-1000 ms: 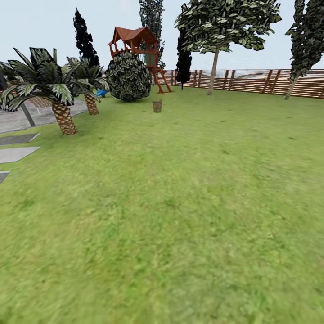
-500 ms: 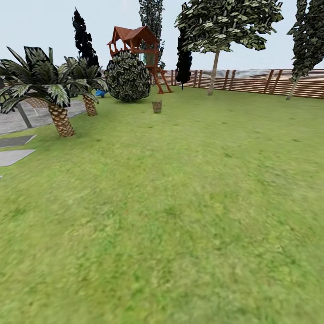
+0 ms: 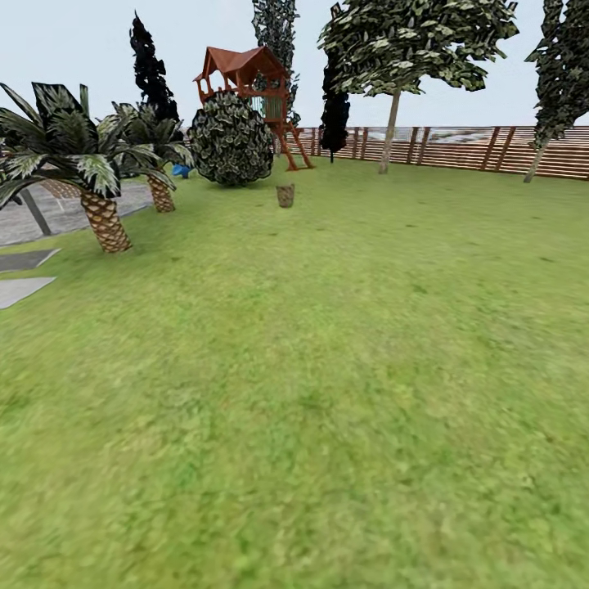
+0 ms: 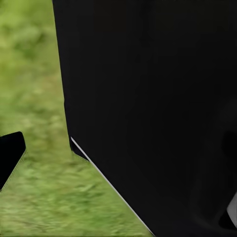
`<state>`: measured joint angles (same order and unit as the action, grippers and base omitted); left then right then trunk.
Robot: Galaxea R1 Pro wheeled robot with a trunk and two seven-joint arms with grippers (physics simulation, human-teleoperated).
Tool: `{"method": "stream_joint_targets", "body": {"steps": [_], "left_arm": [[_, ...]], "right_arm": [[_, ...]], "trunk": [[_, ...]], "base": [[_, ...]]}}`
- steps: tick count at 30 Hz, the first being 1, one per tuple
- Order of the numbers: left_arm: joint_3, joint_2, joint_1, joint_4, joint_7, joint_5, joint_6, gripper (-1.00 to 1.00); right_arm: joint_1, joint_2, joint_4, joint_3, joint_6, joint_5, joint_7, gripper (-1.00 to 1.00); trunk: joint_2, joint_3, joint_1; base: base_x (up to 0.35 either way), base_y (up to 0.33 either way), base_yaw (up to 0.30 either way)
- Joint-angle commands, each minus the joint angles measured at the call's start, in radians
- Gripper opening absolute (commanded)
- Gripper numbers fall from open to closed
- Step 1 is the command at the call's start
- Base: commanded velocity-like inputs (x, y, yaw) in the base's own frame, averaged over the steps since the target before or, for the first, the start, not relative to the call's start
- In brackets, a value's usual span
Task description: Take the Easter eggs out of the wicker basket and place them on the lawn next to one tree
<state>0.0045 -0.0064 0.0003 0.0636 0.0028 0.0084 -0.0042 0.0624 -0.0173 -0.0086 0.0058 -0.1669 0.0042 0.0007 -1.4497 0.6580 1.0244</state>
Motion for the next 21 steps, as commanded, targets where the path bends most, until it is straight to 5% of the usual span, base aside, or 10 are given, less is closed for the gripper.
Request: {"method": "stream_joint_targets", "body": {"steps": [1,21], "left_arm": [[0.0,0.0,0.0,0.001,0.0,0.001,0.0,1.0],[0.0,-0.001,0.0,0.001,0.0,0.001,0.0,1.0]], "right_arm": [[0.0,0.0,0.001,0.0,-0.003,0.0,0.0,1.0],[0.0,0.013,-0.008,-0.001,-0.002,-0.003,-0.001,1.0]], "trunk": [[0.0,0.001,0.001],[0.0,0.001,0.001]], "base": [[0.339,0.0,0.0],[0.34,0.0,0.0]]}}
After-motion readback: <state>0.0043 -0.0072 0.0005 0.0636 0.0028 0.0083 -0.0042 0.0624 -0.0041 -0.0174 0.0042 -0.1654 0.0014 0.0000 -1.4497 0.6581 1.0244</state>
